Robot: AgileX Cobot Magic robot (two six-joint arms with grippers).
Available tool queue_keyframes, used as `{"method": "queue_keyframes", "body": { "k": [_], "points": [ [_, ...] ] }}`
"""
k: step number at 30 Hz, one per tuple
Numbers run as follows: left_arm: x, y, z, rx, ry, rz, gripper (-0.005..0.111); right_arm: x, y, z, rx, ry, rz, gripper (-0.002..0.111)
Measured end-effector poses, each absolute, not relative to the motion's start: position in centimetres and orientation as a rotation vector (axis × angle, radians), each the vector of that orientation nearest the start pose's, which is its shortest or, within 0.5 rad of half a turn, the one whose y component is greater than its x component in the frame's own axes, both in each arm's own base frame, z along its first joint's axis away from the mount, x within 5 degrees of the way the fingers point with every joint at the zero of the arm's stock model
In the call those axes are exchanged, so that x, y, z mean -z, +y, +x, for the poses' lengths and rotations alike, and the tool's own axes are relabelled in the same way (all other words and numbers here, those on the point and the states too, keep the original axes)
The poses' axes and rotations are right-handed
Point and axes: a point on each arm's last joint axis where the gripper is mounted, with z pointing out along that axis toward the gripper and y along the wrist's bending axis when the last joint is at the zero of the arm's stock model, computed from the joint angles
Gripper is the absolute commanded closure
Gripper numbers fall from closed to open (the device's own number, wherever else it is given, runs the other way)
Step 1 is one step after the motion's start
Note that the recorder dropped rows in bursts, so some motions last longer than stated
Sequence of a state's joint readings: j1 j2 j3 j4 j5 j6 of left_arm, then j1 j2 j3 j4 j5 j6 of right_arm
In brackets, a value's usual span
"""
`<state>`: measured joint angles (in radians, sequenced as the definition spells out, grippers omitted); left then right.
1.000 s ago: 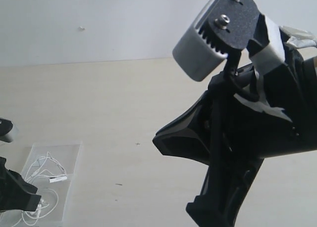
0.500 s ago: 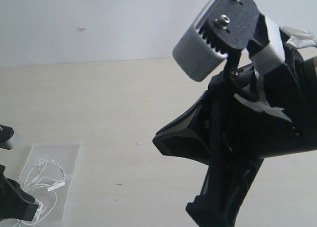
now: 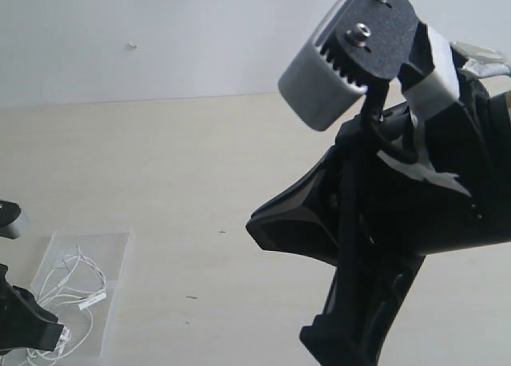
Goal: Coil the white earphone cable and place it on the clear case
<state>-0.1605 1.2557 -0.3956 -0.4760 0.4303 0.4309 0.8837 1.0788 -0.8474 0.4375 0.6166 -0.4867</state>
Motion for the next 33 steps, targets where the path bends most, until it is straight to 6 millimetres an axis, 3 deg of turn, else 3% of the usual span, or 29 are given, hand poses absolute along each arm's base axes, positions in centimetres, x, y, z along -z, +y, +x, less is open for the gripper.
{"method": "queue_keyframes", "body": {
  "k": [3,8,16,29,33],
  "points": [
    [-16.28,-4.54,17.63,0.300,2.702,0.254,0.083,-31.80,18.31,12.13,-0.670,1.994,-1.249,0.108],
    [-16.43,-4.37,18.07,0.264,2.656,0.250,0.103,-31.83,18.35,12.09,-0.684,1.999,-1.241,0.108],
    [-16.50,-4.30,18.24,0.251,2.637,0.247,0.074,-31.87,18.41,12.03,-0.702,2.004,-1.231,0.108],
    [-16.54,-4.26,18.36,0.243,2.624,0.243,0.069,-31.87,18.41,12.03,-0.702,2.004,-1.231,0.108],
    [-16.59,-4.25,18.49,0.240,2.616,0.237,0.045,-31.87,18.41,12.03,-0.702,2.004,-1.231,0.108]
  ]
}}
